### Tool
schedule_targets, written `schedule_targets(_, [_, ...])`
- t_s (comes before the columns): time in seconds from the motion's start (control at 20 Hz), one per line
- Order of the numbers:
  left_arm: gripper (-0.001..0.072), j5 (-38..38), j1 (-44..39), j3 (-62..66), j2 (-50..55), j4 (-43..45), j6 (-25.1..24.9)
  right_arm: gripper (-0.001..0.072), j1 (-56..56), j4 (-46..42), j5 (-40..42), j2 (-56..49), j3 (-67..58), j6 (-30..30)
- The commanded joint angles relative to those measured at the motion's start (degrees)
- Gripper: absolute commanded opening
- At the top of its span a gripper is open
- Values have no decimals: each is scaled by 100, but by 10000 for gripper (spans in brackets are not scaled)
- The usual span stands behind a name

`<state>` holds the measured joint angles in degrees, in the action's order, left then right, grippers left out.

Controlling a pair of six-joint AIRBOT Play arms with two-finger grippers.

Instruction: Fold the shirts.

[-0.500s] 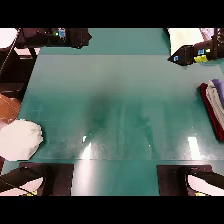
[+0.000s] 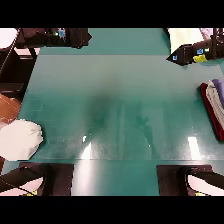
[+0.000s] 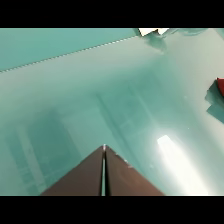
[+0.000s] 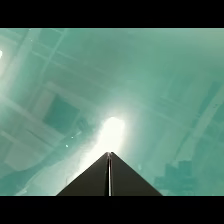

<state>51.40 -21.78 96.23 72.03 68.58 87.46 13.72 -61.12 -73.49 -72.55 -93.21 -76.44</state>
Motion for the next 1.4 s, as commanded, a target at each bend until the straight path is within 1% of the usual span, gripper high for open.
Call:
schedule_targets(0.0, [25,0,0,2,4,0,0,22,2,9,-15,-2,-7,-4])
schedule_targets(0.1, [25,-52,0,2,4,-2,9,22,2,9,-63,-2,-7,-4])
schedule_targets(0.25, [25,-525,28,4,0,31,-9,22,2,7,-116,-2,-7,-4])
schedule_targets(0.3, [24,-442,107,7,-50,44,-2,22,2,9,-118,0,-7,-4])
schedule_targets(0.35, [25,-127,234,7,-127,57,-7,22,2,4,-142,0,-7,-4])
schedule_targets(0.4, [25,398,437,2,-245,208,-7,22,2,7,-179,0,-7,-4])
schedule_targets(0.5, [24,1530,898,-28,-509,743,2,22,2,7,-223,4,-7,-4])
schedule_targets(0.6, [25,2330,1364,-334,-927,1373,13,22,2,7,-221,2,-7,-4])
schedule_targets(0.75, [25,3091,1998,-1362,-1779,2728,120,22,2,4,-205,2,-7,-4])
schedule_targets(0.85, [27,3517,2500,-2223,-2203,3198,162,22,2,4,-162,2,-7,-2])
schedule_targets(0.9, [183,3609,2761,-2667,-2334,3268,170,22,2,7,-138,2,-7,-2])
schedule_targets(0.95, [502,3661,2973,-3034,-2347,3272,173,22,2,4,-125,2,-7,-2])
schedule_targets(1.0, [666,3587,3165,-3449,-2347,3285,219,22,2,7,-122,2,-7,-2])
schedule_targets(1.05, [665,3445,3311,-3836,-2347,3289,258,22,2,7,-131,2,-7,-2])
schedule_targets(1.15, [664,2916,3493,-4656,-2347,3292,262,22,2,7,-125,2,-7,-4])
schedule_targets(1.25, [664,2535,3515,-5278,-2347,3305,297,22,2,4,-127,2,-7,-2])
schedule_targets(1.35, [664,2216,3515,-5696,-2347,3303,568,22,2,7,-122,2,-7,-2])
